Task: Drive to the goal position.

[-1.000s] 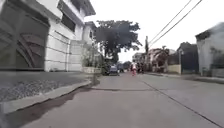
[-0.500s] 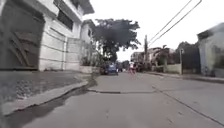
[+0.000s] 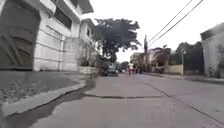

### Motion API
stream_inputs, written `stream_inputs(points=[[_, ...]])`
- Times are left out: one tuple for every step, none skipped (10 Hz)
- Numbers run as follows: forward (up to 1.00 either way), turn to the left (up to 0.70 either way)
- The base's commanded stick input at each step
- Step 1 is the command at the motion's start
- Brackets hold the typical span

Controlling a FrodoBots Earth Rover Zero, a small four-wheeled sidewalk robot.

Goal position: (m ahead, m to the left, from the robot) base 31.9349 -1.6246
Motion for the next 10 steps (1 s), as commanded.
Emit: stream_inputs(points=[[0.7,-0.06],[0.7,-0.2],[0.7,-0.14],[0.7,0.0],[0.7,0.0],[0.7,0.0],[0.7,0.0],[0.7,0.0],[0.7,0.0],[0.76,0.0]])
